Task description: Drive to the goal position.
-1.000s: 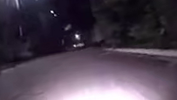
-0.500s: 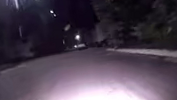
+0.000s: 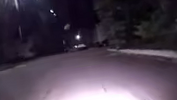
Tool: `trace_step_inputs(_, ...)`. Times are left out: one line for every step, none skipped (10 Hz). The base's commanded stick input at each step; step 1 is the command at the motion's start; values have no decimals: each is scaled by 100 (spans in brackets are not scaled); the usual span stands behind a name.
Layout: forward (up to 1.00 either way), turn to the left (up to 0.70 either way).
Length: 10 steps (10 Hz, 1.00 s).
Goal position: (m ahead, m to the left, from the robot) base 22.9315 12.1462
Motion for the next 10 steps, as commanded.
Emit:
trace_step_inputs(60,0)
trace_step_inputs(60,0)
trace_step_inputs(60,0)
trace_step_inputs(60,0)
trace_step_inputs(60,0)
trace_step_inputs(60,0)
trace_step_inputs(60,0)
trace_step_inputs(60,0)
trace_step_inputs(60,0)
trace_step_inputs(60,0)
